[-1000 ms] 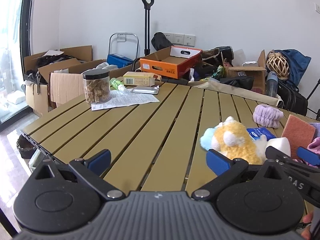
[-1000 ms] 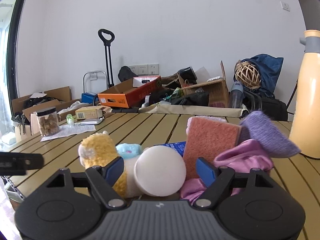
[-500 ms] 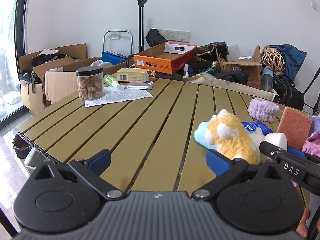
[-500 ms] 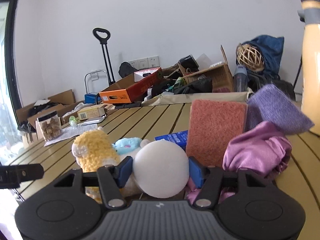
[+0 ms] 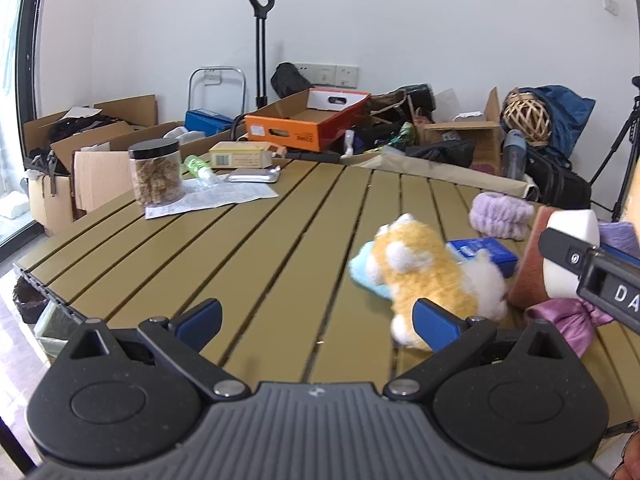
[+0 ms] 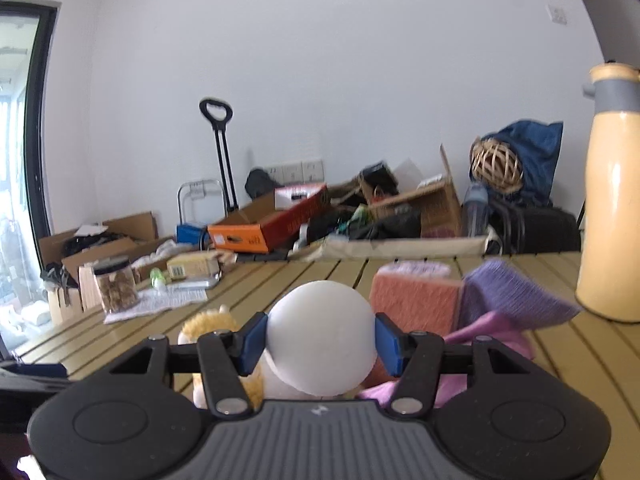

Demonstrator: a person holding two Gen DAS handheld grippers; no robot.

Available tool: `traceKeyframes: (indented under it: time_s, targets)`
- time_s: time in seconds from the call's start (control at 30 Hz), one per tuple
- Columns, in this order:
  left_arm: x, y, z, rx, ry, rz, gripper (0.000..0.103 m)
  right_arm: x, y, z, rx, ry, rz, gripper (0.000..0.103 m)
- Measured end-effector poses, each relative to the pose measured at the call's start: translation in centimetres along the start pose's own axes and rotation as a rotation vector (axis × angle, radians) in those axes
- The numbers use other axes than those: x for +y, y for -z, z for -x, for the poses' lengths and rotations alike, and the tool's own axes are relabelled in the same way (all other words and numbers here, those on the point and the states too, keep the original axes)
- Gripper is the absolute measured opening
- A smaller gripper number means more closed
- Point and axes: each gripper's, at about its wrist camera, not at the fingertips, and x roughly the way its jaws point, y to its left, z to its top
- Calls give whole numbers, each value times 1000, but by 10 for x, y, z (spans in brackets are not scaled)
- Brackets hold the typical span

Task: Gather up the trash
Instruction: 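Close the right gripper on the white ball while the left gripper grasps the yellow plush toy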

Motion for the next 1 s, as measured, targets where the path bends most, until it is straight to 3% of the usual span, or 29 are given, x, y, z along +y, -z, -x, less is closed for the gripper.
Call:
traceKeyframes:
  time_s: [0.23, 0.6, 0.8, 1.0]
  targets:
    - [-35, -5, -4, -29, 21, -28, 103, -16, -13, 29, -77, 66, 0, 56]
    - [-65, -25, -35, 12, 17, 40, 103, -74, -18, 58, -139, 224, -22, 56]
    - [-66, -31, -61, 60, -3, 113, 103, -107, -11, 63, -140, 304, -62, 56]
    - [-63, -29, -85, 134, -46, 161, 97, -111, -4, 58, -124, 332, -72, 56]
